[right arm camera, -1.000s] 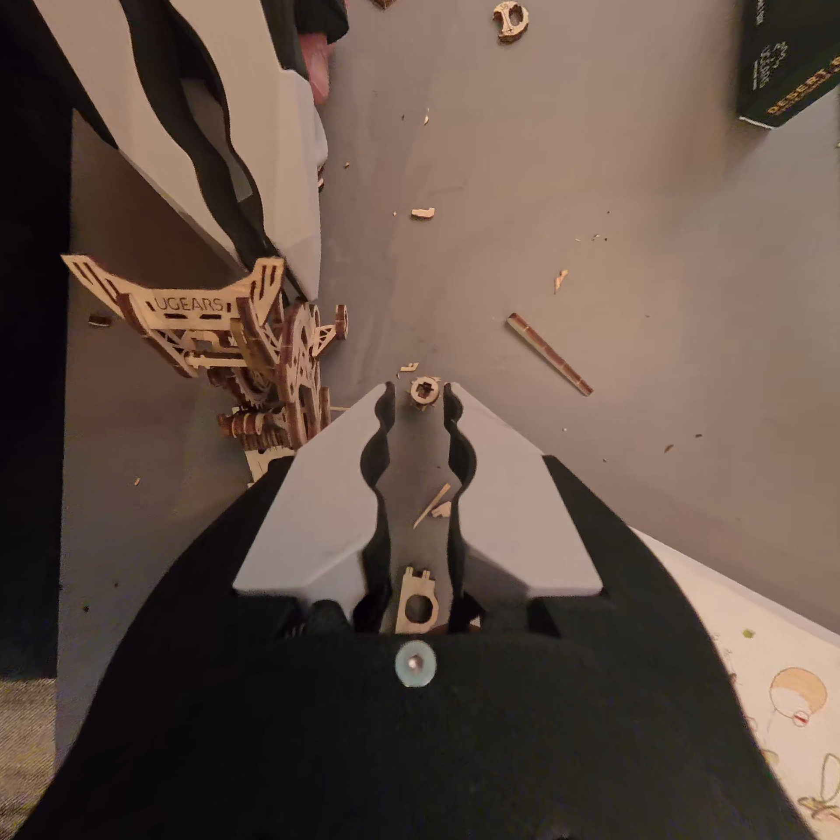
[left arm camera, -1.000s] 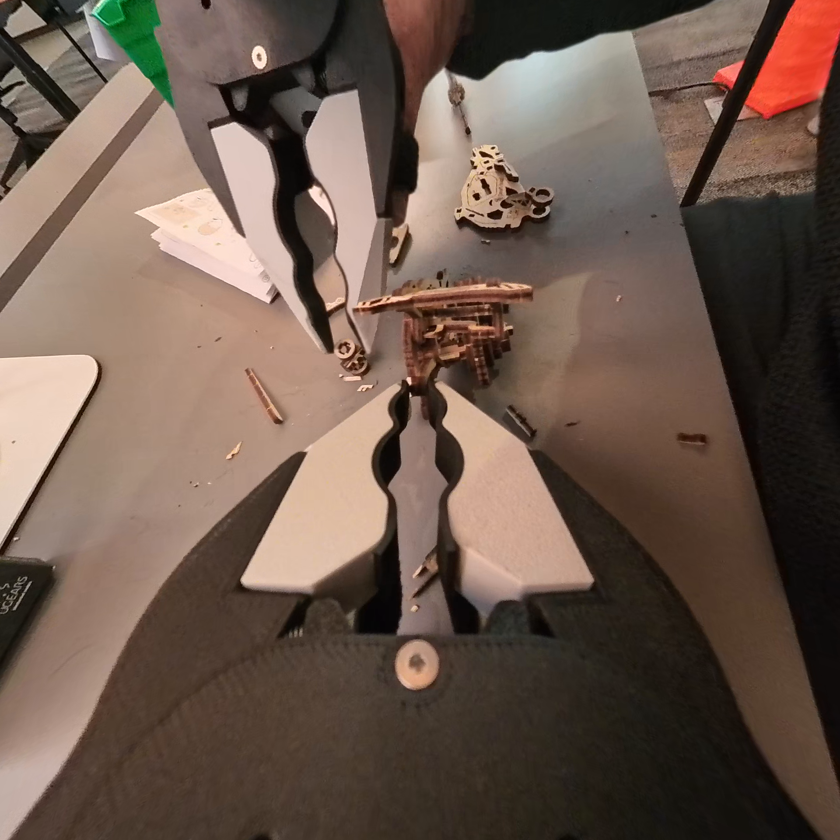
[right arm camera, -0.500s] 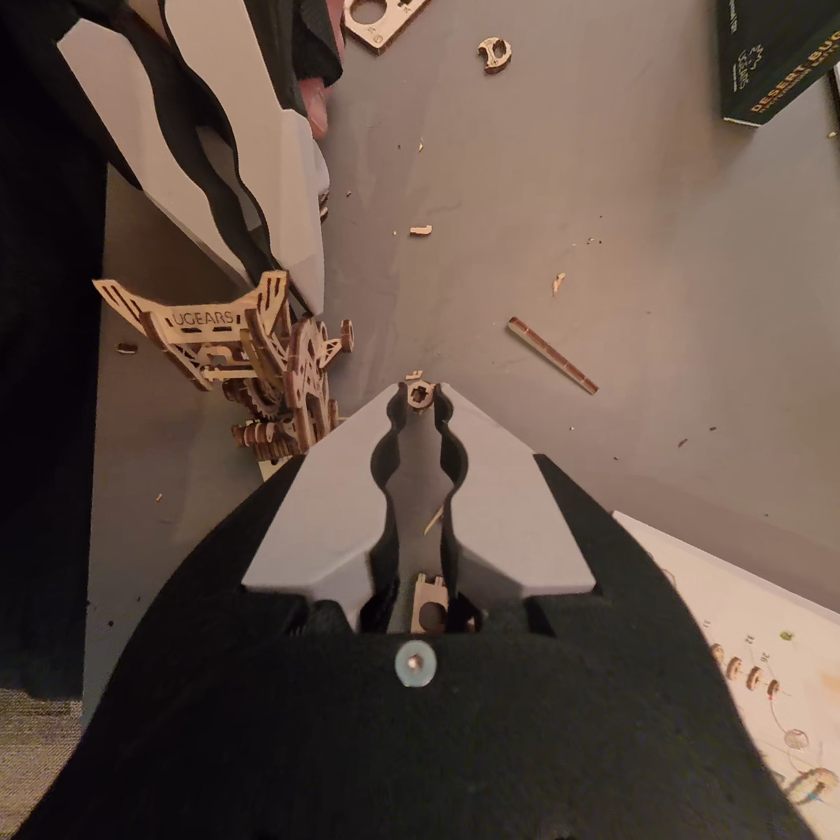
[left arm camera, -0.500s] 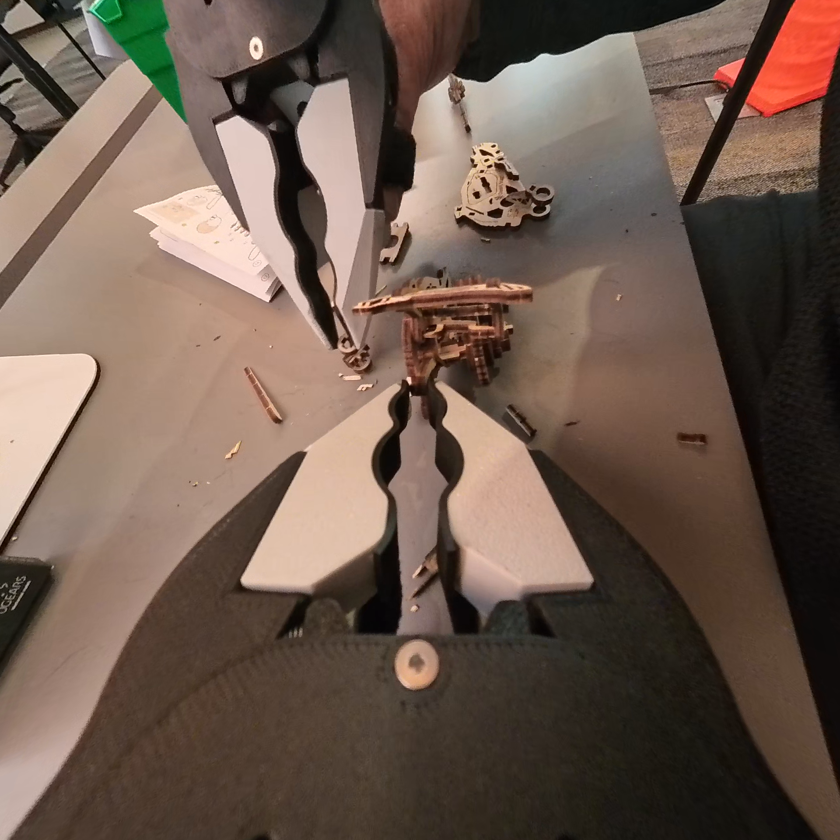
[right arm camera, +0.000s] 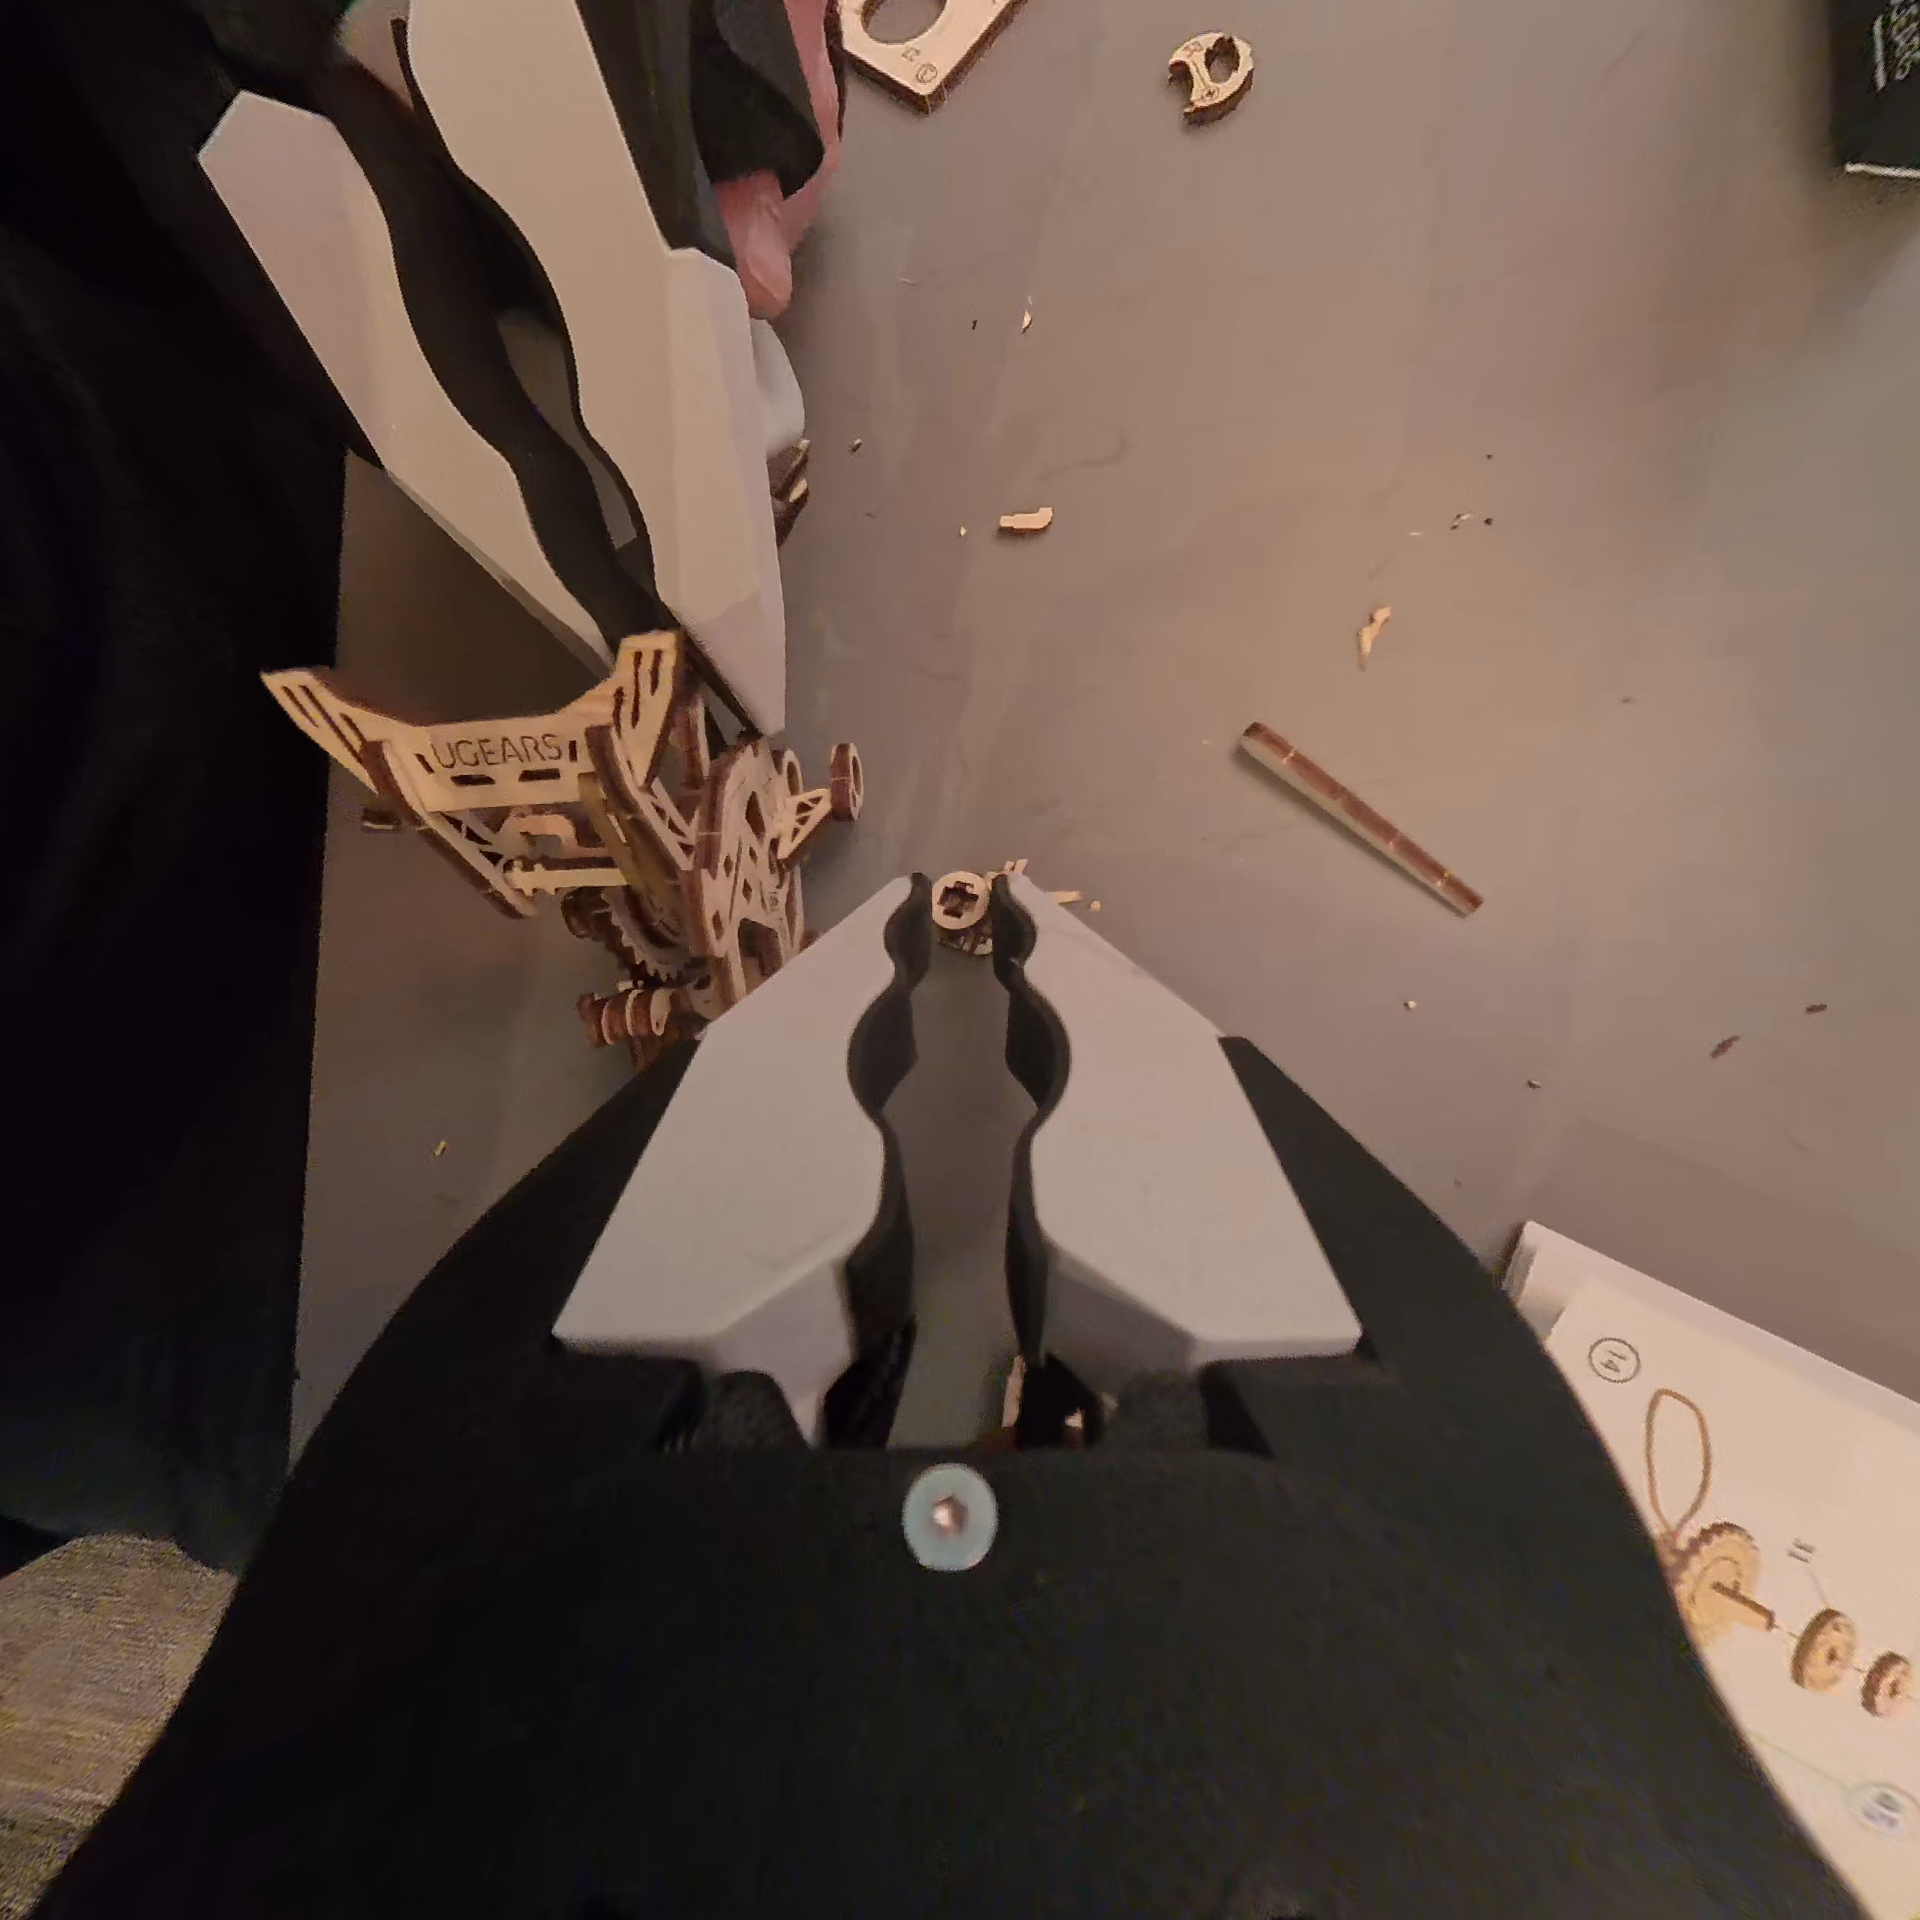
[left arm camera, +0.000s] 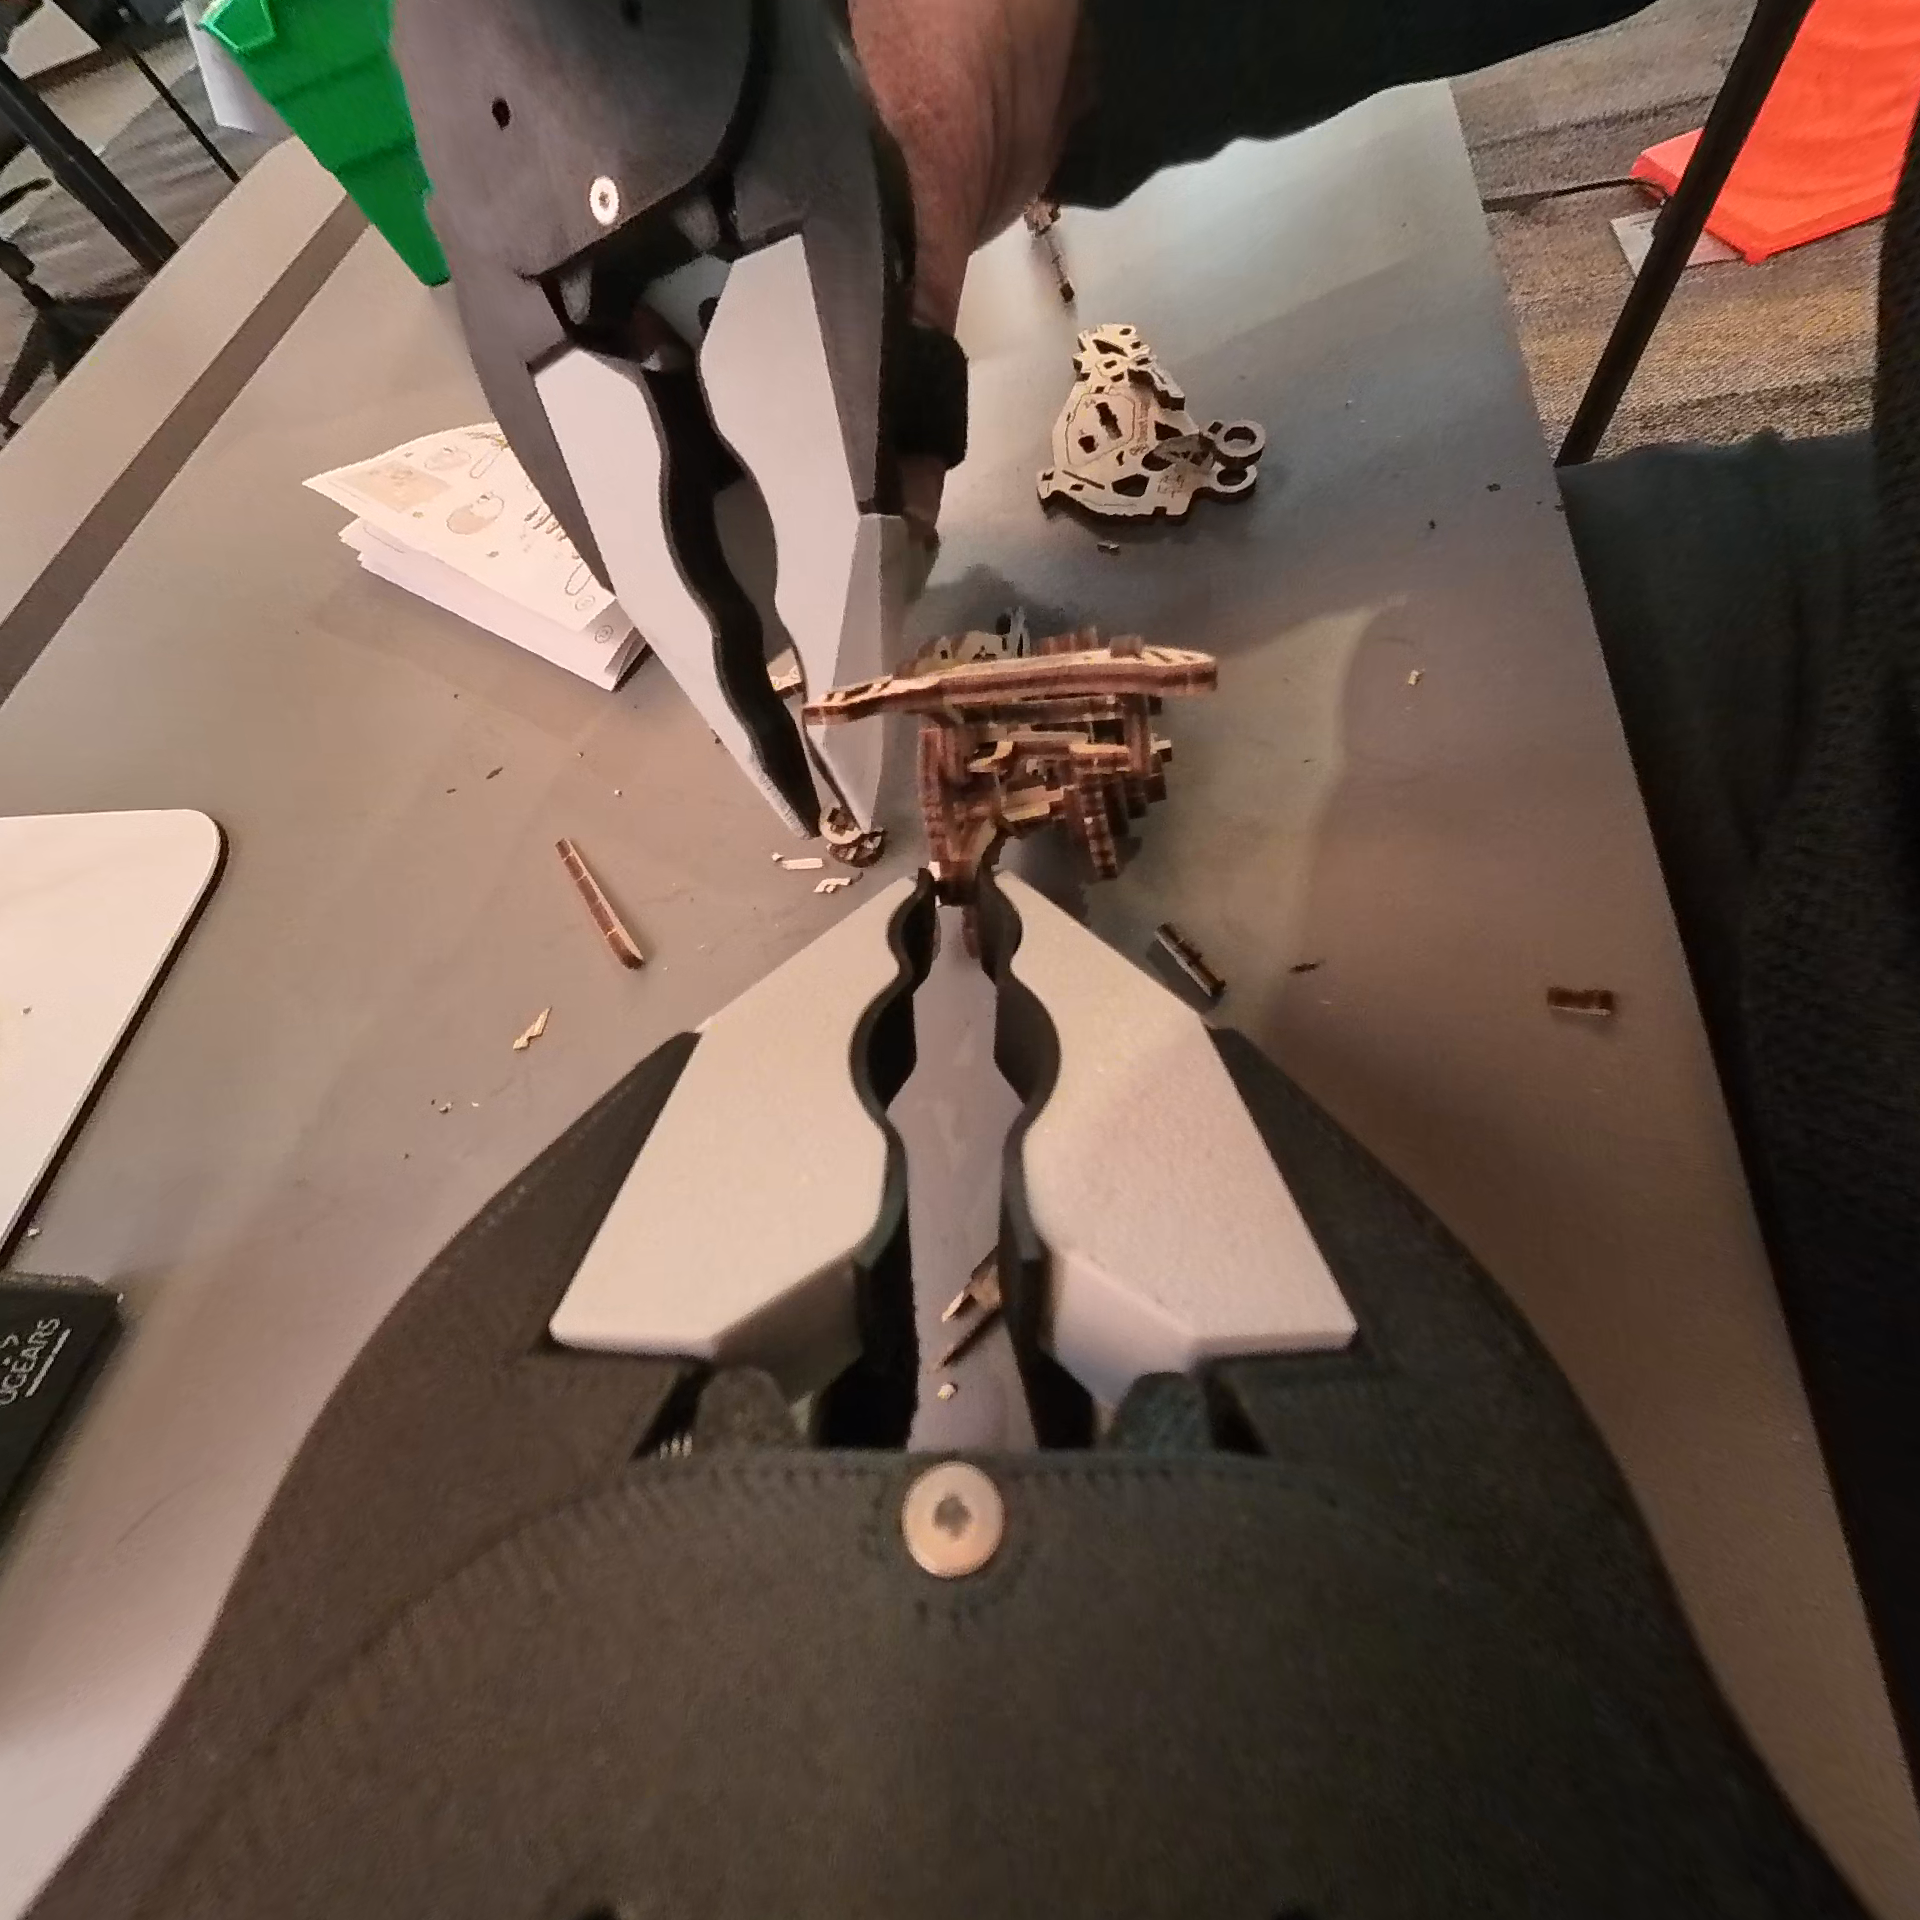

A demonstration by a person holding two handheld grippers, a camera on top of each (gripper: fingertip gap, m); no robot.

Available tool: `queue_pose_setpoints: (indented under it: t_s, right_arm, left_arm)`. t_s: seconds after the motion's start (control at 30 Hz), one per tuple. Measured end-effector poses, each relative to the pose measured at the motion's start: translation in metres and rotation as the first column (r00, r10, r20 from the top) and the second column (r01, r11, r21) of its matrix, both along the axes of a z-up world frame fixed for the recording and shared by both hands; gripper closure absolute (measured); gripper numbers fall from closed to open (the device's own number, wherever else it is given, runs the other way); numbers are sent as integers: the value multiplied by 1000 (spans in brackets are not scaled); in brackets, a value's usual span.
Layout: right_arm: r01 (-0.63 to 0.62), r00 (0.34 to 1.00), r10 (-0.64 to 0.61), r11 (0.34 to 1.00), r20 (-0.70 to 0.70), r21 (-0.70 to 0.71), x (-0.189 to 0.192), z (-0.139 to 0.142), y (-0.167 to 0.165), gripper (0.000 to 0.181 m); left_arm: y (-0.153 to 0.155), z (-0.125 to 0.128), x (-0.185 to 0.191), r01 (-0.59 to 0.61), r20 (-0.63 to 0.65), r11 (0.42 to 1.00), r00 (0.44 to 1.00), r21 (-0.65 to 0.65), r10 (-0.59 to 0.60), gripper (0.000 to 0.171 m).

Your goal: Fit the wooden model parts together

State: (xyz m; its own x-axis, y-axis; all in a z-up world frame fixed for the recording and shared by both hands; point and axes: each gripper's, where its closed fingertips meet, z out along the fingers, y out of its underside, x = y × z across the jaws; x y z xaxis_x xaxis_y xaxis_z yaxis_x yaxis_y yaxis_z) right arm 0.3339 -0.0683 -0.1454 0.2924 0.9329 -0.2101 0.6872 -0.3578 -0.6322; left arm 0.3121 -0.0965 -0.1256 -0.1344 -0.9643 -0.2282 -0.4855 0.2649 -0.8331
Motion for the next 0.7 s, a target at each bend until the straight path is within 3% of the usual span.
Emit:
queue_pose_setpoints:
  t_s: [0.23,0.33,0.7]
  right_arm:
    - [0,1000,0,1000,-20,-1,0,-1,2,173]
    - [22,1000,-22,1000,1,-12,4,-3,3,160]
    - [88,996,-89,994,0,59,21,17,1,160]
  left_arm:
    - [0,-1,0,0,-3,1000,1000,0,0,166]
    - [-1,-1,0,1,-5,1000,1000,0,-1,166]
    - [-2,-4,0,6,-21,1000,1000,1,-6,165]
